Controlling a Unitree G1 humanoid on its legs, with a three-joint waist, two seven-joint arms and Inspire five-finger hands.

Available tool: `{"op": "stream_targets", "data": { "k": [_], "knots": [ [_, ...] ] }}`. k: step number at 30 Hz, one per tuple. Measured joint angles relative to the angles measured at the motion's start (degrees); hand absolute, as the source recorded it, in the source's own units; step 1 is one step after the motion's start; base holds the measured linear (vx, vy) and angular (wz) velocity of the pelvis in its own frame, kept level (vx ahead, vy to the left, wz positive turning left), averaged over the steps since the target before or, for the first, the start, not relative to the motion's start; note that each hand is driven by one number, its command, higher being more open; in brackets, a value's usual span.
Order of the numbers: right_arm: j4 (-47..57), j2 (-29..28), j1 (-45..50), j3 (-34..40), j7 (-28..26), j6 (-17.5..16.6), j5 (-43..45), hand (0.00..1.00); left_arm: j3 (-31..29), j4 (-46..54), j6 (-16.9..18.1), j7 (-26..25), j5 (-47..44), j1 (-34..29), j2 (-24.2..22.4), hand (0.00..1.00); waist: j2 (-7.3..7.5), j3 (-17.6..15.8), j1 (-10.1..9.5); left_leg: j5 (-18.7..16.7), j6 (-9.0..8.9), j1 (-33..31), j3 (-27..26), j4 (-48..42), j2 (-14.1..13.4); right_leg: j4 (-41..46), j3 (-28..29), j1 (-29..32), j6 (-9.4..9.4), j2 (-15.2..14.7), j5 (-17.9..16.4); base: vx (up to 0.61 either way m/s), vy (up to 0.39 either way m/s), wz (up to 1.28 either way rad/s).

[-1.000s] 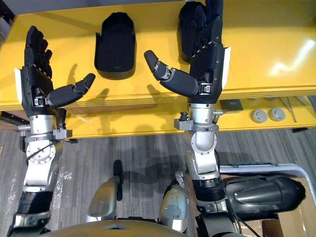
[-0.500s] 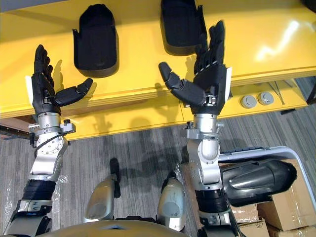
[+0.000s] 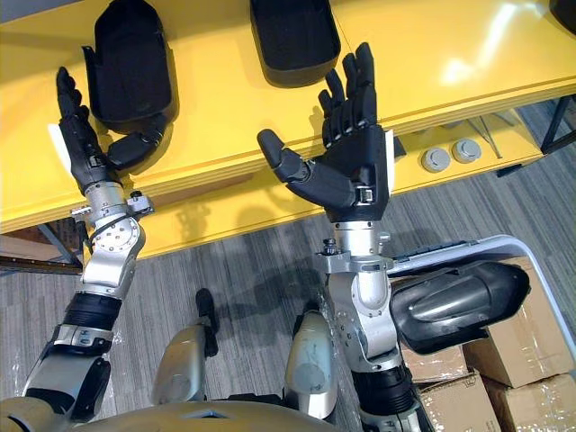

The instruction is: Walk over and take three plastic housings, then place them on the shelf

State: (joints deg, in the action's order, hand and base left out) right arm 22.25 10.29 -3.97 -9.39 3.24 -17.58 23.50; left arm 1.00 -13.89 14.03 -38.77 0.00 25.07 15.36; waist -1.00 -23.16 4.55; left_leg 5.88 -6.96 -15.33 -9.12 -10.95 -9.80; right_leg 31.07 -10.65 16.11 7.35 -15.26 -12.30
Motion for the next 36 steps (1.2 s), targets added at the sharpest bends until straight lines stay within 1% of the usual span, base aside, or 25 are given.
{"op": "stream_targets", "data": {
  "k": [2, 3, 4, 6, 9, 10, 12, 16, 18, 22, 23, 26, 29, 31, 34, 35, 36],
  "knots": [
    [0.00, -0.08, -0.01, -0.62, 0.02, 0.19, 0.00, 1.00, -0.16, -0.11, -0.02, -2.40, 0.67, 0.15, -0.01, 1.00, 0.20, -0.11, -0.14, -0.39, -0.07, -0.23, -0.09, -0.57, -0.29, -0.07, 0.11, 0.06, -0.05, 0.24, 0.04, 0.00, -0.002, -0.04],
    [0.00, -0.22, 0.00, -0.88, 0.01, 0.39, 0.02, 1.00, -0.50, -0.21, -0.06, -3.66, 0.67, 0.41, -0.01, 1.00, 0.54, -0.30, -0.30, -0.77, -0.13, -0.27, -0.35, -1.07, -0.61, -0.07, 0.36, 0.08, -0.08, 0.49, 0.05, -0.02, -0.003, -0.12],
    [0.00, -0.58, -0.03, -0.99, -0.01, 0.44, 0.02, 1.00, -1.09, -0.25, -0.10, -4.55, 0.68, 0.77, -0.01, 1.00, 0.86, -0.48, -0.49, -1.18, -0.23, -0.42, -0.48, -1.69, -0.85, -0.03, 0.54, 0.12, -0.10, 0.69, 0.06, -0.02, -0.002, -0.13],
    [0.01, -1.05, -0.15, -0.88, 0.00, 0.44, 0.04, 1.00, -1.66, -1.75, -0.23, -5.59, 0.94, 2.45, -0.03, 1.00, 0.96, -0.53, -0.77, -1.84, -0.15, -1.22, -0.86, -2.92, -1.12, 0.21, 1.09, 0.79, -0.15, 0.83, 0.09, -0.04, 0.011, -0.12],
    [0.00, -1.19, -0.28, -0.87, 0.03, 0.46, 0.52, 1.00, -2.11, -3.58, -0.51, -5.99, 0.95, 5.08, -0.02, 1.00, 1.15, -0.64, -0.91, -2.55, -0.02, -2.36, -1.21, -4.43, -1.29, 0.65, 1.52, 1.64, -0.15, 0.83, 0.18, -0.03, 0.023, -0.06],
    [0.01, -1.19, -0.29, -0.88, 0.03, 0.48, 0.56, 1.00, -2.12, -4.19, -0.52, -6.09, 0.95, 5.85, -0.02, 1.00, 1.44, -0.80, -1.01, -2.75, -0.06, -2.43, -1.27, -4.89, -1.35, 0.82, 1.67, 1.66, -0.15, 0.83, 0.17, -0.03, 0.023, -0.03],
    [0.01, -1.20, -0.43, -0.87, 0.03, 0.48, 0.74, 1.00, -2.12, -4.23, -0.52, -6.13, 0.95, 6.34, -0.02, 1.00, 1.72, -0.95, -1.04, -2.77, -0.08, -2.46, -1.28, -4.90, -1.36, 0.83, 1.68, 1.69, -0.15, 0.83, 0.17, 0.00, 0.000, 0.00],
    [0.01, -1.25, -0.43, -0.73, 0.04, 0.51, 2.22, 1.00, -2.13, -4.23, -0.34, -5.96, 0.95, 6.41, -0.01, 1.00, 1.77, -0.98, -1.13, -2.76, -0.07, -2.43, -1.28, -4.76, -1.32, 0.80, 1.67, 1.69, -0.15, 0.83, 0.17, 0.00, 0.000, 0.00],
    [0.00, -1.26, -0.43, -0.70, 0.04, 0.51, 2.22, 1.00, -2.17, -4.23, 0.02, -5.04, 0.80, 6.40, -0.01, 1.00, 1.77, -0.98, -1.20, -2.72, -0.05, -2.36, -1.26, -4.68, -1.28, 0.79, 1.67, 1.68, -0.15, 0.83, 0.17, 0.00, 0.000, 0.00],
    [-0.55, -1.68, -0.42, -0.67, 0.00, 0.51, 2.21, 1.00, -1.82, -3.98, 2.36, 0.47, 0.02, 5.91, -0.01, 1.00, 1.78, -0.97, -1.22, -1.77, -0.02, -0.89, -1.01, -2.79, -0.92, 0.05, 1.35, 0.61, -0.16, 0.78, 0.27, 0.00, -0.001, 0.02],
    [-1.74, -1.82, -0.42, -0.61, -0.04, 0.50, 2.19, 1.00, -1.44, -3.38, 2.44, 2.50, -0.03, 5.00, -0.01, 1.00, 1.80, -0.96, -1.17, -1.19, -0.12, 0.89, -1.05, -1.13, -0.70, -0.80, 1.13, -0.83, -0.14, 0.79, 0.39, 0.00, 0.000, 0.00],
    [-3.47, -1.83, -0.28, -0.19, -0.11, 0.50, 2.16, 1.00, -1.32, -1.08, 2.64, 4.76, -0.90, 2.37, -0.01, 1.00, 1.74, -0.90, -1.01, -0.24, -0.07, 3.46, -1.31, 1.67, -0.50, -2.76, 0.70, -2.94, -0.09, 0.96, 0.87, 0.00, 0.000, 0.00],
    [-4.19, -1.81, 0.24, 1.43, -0.11, 0.50, 2.15, 1.00, -1.32, 1.48, 3.34, 8.14, -4.24, -0.92, -0.01, 1.00, 1.62, -0.73, -0.92, 0.94, 0.01, 5.63, -1.32, 4.73, -0.36, -5.77, -0.17, -5.37, 0.15, 1.38, 2.05, 0.04, 0.013, 0.03],
    [-4.68, -1.81, 0.95, 2.39, -0.17, 0.50, 2.15, 1.00, -1.29, 2.35, 3.29, 10.89, -5.98, -4.25, -0.02, 1.00, 1.42, 0.59, -0.96, 1.38, 0.16, 7.34, -1.40, 6.69, 0.23, -8.21, -0.27, -7.14, 0.59, 1.34, 2.94, 0.06, 0.038, -0.02],
    [-6.78, -1.81, 1.20, 2.69, -0.36, 0.50, 2.15, 1.00, -1.15, 2.52, 2.09, 12.68, -6.42, -6.82, -0.20, 1.00, 1.16, 2.90, -0.95, 1.46, 0.26, 9.42, -1.63, 8.36, 0.72, -11.08, -0.59, -9.71, 1.07, 1.34, 3.83, 0.08, 0.038, -0.01],
    [-6.90, -1.81, 1.34, 2.71, -0.36, 0.50, 2.15, 1.00, -1.11, 2.52, 1.98, 12.83, -6.42, -7.03, -0.21, 1.00, 1.07, 3.09, -1.04, 1.45, 0.27, 10.00, -1.62, 8.58, 0.78, -11.50, -0.68, -10.40, 1.14, 1.33, 3.88, 0.06, 0.026, 0.07],
    [-6.90, -1.79, 2.01, 2.71, -0.51, 0.50, 2.14, 1.00, -1.05, 2.52, 1.91, 12.90, -6.46, -7.61, -0.43, 1.00, 0.72, 4.27, -1.02, 1.51, 0.33, 10.17, -1.35, 9.09, 0.90, -12.29, -1.01, -10.99, 1.25, 1.31, 4.01, 0.03, 0.010, 0.09]
  ]
}}
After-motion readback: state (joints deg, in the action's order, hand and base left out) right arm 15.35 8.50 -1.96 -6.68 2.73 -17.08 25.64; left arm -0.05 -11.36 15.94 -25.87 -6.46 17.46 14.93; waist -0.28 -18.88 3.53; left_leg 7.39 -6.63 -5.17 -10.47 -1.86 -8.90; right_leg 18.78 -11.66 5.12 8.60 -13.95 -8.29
